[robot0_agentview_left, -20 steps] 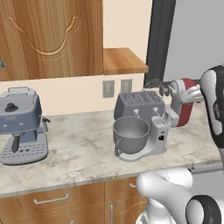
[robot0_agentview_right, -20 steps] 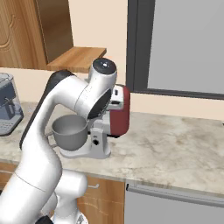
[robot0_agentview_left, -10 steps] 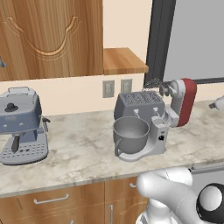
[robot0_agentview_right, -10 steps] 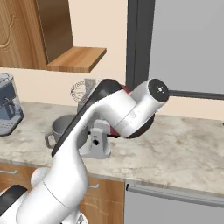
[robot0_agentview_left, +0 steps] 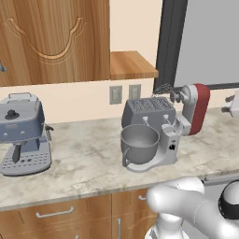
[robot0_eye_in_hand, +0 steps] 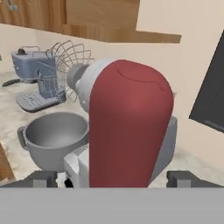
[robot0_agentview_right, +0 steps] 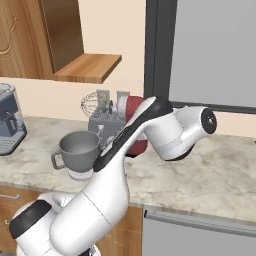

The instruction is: Close the stand mixer head.

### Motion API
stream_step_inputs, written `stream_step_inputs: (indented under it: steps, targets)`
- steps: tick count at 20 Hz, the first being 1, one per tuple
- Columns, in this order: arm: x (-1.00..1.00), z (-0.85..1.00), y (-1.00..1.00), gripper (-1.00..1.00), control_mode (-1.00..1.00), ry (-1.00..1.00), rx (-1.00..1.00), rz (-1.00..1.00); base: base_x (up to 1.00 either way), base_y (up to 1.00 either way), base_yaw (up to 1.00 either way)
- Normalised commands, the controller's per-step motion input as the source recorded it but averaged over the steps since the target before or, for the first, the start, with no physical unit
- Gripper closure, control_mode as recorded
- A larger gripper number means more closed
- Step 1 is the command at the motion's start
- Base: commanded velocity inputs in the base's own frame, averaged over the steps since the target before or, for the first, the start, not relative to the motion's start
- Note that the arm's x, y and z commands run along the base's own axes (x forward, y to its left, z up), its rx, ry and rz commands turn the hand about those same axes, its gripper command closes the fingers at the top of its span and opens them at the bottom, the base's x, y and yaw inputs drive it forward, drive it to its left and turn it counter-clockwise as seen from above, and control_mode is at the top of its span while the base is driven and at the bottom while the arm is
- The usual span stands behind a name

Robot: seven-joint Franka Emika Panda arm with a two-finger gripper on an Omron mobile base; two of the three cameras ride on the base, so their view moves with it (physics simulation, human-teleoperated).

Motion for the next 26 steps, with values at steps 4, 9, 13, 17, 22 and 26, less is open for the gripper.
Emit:
stream_step_inputs:
  steps: [4, 9, 13, 17, 22, 26]
  targets:
    - [0.91, -0.20, 0.13, -1.00, -1.00, -0.21, 0.04, 0.19, 0.00, 0.00, 0.00]
    - [0.76, -0.10, 0.16, -1.00, -1.00, -0.03, 0.00, 0.20, 0.00, 0.00, 0.00]
    - [0.38, -0.28, 0.94, -1.00, -1.00, 0.09, -0.08, 0.45, 0.00, 0.00, 0.00]
    - [0.17, -0.78, 1.00, -1.00, -1.00, 0.01, -0.19, 0.49, 0.00, 0.00, 0.00]
    - [0.18, -1.00, 1.00, -1.00, -1.00, -0.10, -0.31, 0.30, 0.00, 0.00, 0.00]
    - [0.37, -1.00, 1.00, -1.00, -1.00, -0.27, -0.29, 0.08, 0.00, 0.00, 0.00]
